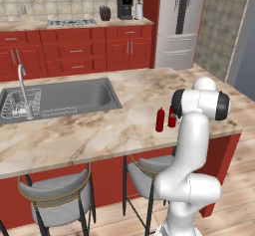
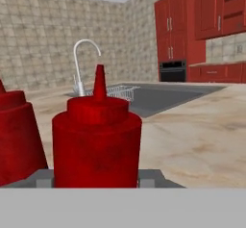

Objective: The dining table condiment station is running low on ketchup. Refill the condiment station by opening the cabinet and taking the ketchup from the cabinet and placing it on the dining table.

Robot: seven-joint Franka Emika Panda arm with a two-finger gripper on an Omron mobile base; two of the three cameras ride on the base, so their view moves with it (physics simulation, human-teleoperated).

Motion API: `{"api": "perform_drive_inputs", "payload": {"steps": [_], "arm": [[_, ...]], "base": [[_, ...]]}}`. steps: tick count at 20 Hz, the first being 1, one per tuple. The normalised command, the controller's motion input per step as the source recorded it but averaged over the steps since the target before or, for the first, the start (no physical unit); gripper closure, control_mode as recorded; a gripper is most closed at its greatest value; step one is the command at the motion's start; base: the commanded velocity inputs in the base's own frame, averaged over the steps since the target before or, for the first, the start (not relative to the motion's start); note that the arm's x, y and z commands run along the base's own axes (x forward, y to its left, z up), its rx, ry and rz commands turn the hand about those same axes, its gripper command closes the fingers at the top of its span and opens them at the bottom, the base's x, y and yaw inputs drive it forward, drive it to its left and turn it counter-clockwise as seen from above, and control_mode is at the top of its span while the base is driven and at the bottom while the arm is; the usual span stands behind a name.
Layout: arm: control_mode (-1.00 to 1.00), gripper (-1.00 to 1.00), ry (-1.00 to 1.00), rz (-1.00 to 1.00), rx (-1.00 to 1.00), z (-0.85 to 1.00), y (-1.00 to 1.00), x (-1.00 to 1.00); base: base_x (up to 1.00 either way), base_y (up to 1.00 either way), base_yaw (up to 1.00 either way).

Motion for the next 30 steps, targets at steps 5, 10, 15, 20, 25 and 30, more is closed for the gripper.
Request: {"api": "perform_drive_inputs", "payload": {"steps": [5,10,15,20,25,30], "arm": [[-1.0,-1.0,0.0,0.0,0.0,-0.24,0.01,0.0],[-1.0,-1.0,-0.01,0.0,0.0,-0.19,0.0,0.0],[-1.0,-1.0,-0.03,0.0,0.0,-0.2,0.0,-0.04],[-1.0,-1.0,-0.02,0.0,0.0,-0.15,0.0,-0.05],[-1.0,-1.0,0.0,0.0,0.0,-0.05,0.0,-0.09],[-1.0,-1.0,-0.02,0.0,0.0,0.0,0.0,-0.22]], "base": [[0.0,0.0,0.0],[0.0,0.0,0.0],[0.0,0.0,0.0],[0.0,0.0,0.0],[0.0,0.0,0.0],[0.0,0.0,0.0]]}}
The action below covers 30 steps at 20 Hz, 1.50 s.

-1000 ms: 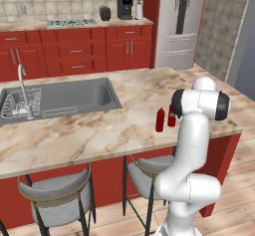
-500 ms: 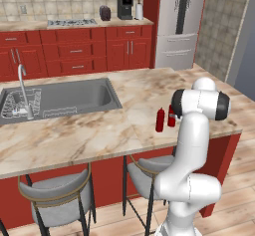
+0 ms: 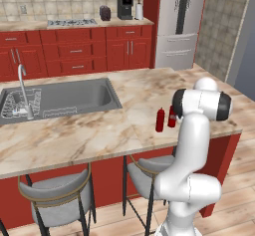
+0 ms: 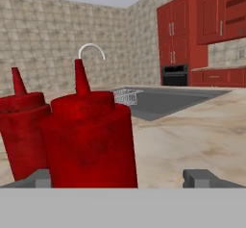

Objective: The dining table condiment station is running low on ketchup. Refill the condiment station by opening the cabinet and taking the ketchup from the cabinet and placing it on the dining table.

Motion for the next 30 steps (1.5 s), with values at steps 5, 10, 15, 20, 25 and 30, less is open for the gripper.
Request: {"api": "perform_drive_inputs", "payload": {"steps": [5,10,15,20,25,30], "arm": [[-1.0,-1.0,-0.05,0.0,0.0,0.0,0.0,-0.33],[-1.0,-1.0,-0.06,0.0,0.0,0.01,0.0,-0.21],[-1.0,-1.0,-0.11,0.0,0.0,0.34,0.0,-0.06],[-1.0,-1.0,-0.12,0.0,0.0,0.57,-0.02,-0.16],[-1.0,-1.0,-0.05,0.0,0.0,0.51,-0.04,-0.36],[-1.0,-1.0,-0.01,0.0,0.0,0.52,0.0,-0.6]], "base": [[0.0,0.0,0.0],[0.0,0.0,0.0],[0.0,0.0,0.0],[0.0,0.0,0.0],[0.0,0.0,0.0],[0.0,0.0,0.0]]}}
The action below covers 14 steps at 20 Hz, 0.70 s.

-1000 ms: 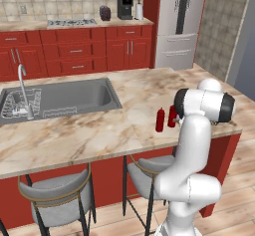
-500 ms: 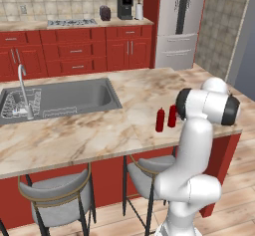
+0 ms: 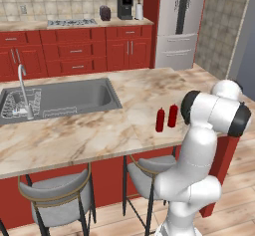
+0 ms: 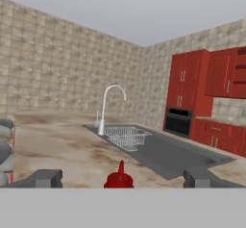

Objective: The dining table condiment station is running low on ketchup. Refill the condiment station by opening the cabinet and taking the ketchup from the cabinet and placing it on the dining table.

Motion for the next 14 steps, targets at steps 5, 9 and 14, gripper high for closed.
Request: {"api": "perform_drive_inputs", "payload": {"steps": [5,9,14], "arm": [[-1.0,-1.0,-0.04,0.01,-0.03,0.56,0.0,-0.9],[-1.0,-1.0,-0.11,0.04,-0.09,0.6,0.07,-1.0],[-1.0,-1.0,-0.17,0.06,-0.19,0.59,0.36,-1.0]], "base": [[0.0,0.0,0.0],[0.0,0.0,0.0],[0.0,0.0,0.0]]}}
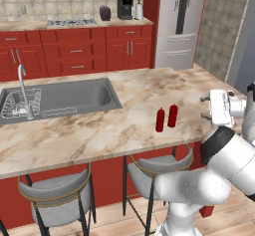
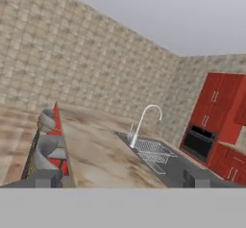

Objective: The dining table condiment station is running low on ketchup. Refill the condiment station by opening the cabinet and taking the ketchup from the cabinet and placing it on the dining table.

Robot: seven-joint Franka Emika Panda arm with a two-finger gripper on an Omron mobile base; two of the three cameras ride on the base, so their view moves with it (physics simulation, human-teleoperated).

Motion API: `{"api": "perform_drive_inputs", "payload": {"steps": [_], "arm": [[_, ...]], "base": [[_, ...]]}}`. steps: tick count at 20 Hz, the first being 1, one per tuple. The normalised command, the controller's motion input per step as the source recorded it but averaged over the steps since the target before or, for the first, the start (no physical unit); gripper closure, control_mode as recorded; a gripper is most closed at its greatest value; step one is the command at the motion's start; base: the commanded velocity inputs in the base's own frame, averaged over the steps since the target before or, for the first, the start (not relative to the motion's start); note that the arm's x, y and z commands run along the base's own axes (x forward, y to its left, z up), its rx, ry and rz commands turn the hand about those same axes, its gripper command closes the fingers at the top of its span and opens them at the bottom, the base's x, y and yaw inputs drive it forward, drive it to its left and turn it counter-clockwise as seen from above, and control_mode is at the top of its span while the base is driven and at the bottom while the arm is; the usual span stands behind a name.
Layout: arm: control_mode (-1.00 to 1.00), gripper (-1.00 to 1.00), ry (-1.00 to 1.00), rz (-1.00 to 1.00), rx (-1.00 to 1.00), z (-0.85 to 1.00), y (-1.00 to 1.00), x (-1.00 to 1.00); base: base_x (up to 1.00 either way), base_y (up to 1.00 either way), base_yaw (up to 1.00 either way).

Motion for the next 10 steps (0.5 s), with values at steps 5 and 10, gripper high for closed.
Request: {"api": "perform_drive_inputs", "payload": {"steps": [5,10], "arm": [[-1.0,-1.0,-0.21,0.1,-0.29,0.62,0.69,-1.0],[-1.0,-1.0,-0.24,0.1,-0.32,0.58,0.83,-0.99]], "base": [[0.0,0.0,0.0],[0.0,0.0,0.0]]}}
